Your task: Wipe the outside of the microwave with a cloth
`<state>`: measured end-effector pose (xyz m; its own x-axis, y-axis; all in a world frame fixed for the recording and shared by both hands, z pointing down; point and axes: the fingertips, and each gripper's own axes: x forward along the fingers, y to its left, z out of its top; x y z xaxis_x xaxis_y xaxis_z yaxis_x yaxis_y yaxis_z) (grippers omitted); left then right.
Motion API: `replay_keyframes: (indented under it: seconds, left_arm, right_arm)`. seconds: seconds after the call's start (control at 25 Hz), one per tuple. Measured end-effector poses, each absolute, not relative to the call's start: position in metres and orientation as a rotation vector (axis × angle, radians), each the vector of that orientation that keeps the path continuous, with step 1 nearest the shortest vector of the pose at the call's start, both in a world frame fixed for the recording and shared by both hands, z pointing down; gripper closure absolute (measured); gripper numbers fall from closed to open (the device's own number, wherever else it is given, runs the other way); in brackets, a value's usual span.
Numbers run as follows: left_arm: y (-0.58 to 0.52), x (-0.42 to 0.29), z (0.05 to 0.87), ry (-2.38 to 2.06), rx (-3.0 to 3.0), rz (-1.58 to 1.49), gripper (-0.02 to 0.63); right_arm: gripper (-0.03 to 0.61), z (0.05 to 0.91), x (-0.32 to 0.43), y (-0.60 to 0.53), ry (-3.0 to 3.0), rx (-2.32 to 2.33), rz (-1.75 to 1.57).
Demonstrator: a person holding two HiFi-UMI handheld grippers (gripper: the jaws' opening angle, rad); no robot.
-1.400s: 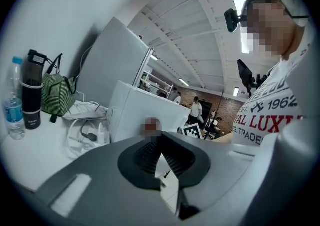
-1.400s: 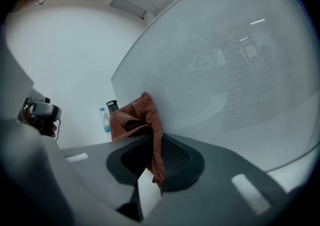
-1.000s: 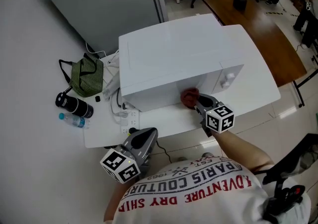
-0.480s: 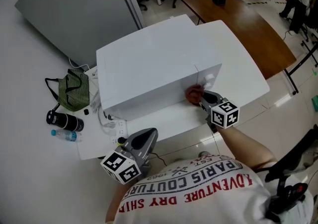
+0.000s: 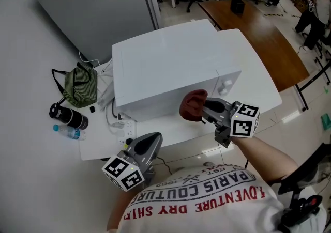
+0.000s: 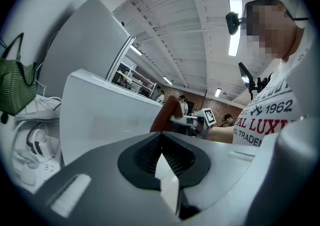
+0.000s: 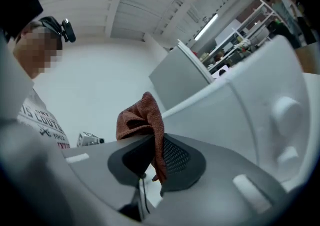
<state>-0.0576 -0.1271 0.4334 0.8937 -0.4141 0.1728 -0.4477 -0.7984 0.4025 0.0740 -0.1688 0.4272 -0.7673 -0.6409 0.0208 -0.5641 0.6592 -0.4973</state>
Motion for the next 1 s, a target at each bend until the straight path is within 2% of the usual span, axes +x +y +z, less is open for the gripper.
replay_keyframes:
  seconds: [0.24, 0.52, 0.8, 1.0]
  left_arm:
    - [-0.128, -0.114, 0.423, -0.713, 2.637, 0.04, 0.614]
    - [-0.123, -0.189, 0.4, -0.885, 2.677, -0.03, 0.614]
    - [-0.112, -0.232, 0.395, -0.967, 2.652, -0.088, 0.614]
    - [-0.116, -0.228, 0.388, -0.974, 2.662, -0.122, 0.614]
  right_arm:
    - [0.558, 0.343, -0.027, -0.185, 2.882, -0.722, -0.678]
    - [0.56, 0.326, -0.115, -0.241, 3.084, -0.65, -0.8]
    - [0.545, 0.367, -0.148, -0.29, 3.302, -0.772, -1.072]
    - [0.543, 0.388, -0.141, -0.306, 3.502, -0.906, -1.061]
